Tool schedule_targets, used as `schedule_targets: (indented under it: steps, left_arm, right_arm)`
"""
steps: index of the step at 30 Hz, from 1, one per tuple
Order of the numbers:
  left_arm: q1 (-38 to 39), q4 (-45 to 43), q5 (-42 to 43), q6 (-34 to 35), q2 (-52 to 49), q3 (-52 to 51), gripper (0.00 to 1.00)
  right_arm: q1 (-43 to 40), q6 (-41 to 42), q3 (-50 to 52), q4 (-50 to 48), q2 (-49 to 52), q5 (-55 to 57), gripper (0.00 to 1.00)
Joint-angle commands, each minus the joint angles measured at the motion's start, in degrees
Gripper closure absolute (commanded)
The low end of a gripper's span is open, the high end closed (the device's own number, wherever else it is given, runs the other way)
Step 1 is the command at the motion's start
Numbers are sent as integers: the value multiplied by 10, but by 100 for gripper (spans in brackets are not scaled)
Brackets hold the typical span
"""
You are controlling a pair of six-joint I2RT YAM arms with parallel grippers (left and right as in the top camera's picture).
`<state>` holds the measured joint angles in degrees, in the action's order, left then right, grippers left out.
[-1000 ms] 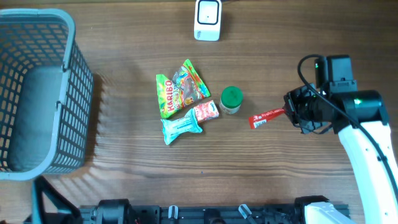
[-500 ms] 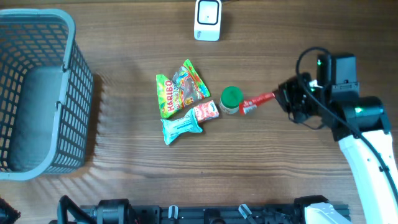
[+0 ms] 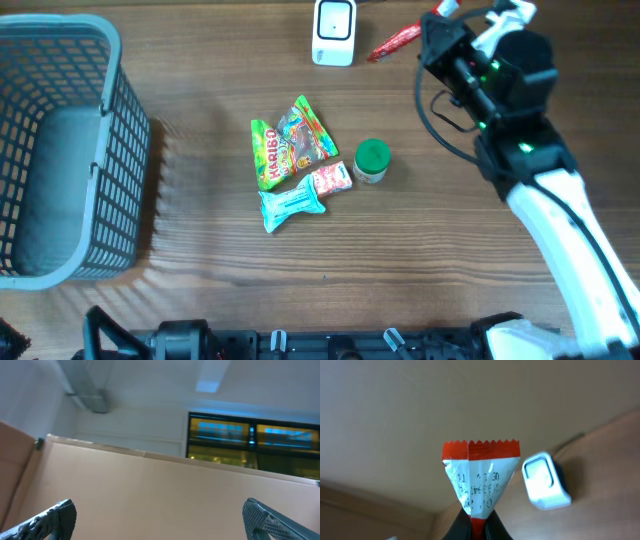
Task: Scan the item barcode
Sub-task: 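Lift the red tube with the right gripper up to the scanner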
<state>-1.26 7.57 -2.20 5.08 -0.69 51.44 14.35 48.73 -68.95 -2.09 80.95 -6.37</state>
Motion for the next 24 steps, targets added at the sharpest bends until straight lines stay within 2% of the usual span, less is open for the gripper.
schedule_targets:
  steps: [1, 3, 6, 14, 17, 24]
  left_arm:
    - [-4, 4, -103, 5, 4, -2, 0]
    - [-4, 9, -165, 5, 4, -2, 0]
    - [-4, 54, -242, 5, 4, -2, 0]
    - [-4, 117, -261, -3, 4, -2, 0]
    - [-4, 131, -260, -3, 4, -2, 0]
    - [-4, 170, -271, -3, 4, -2, 0]
  right_arm:
    - [2, -112, 2, -138, 105, -60, 96]
    - [2, -130, 2, -271, 168, -120, 95]
    - [2, -127, 2, -437, 264, -111, 95]
    - [-18, -106, -19, -673, 427, -184, 96]
    - [-21, -106, -64, -690, 477, -199, 96]
    - [-21, -96, -250, -688, 615, -240, 96]
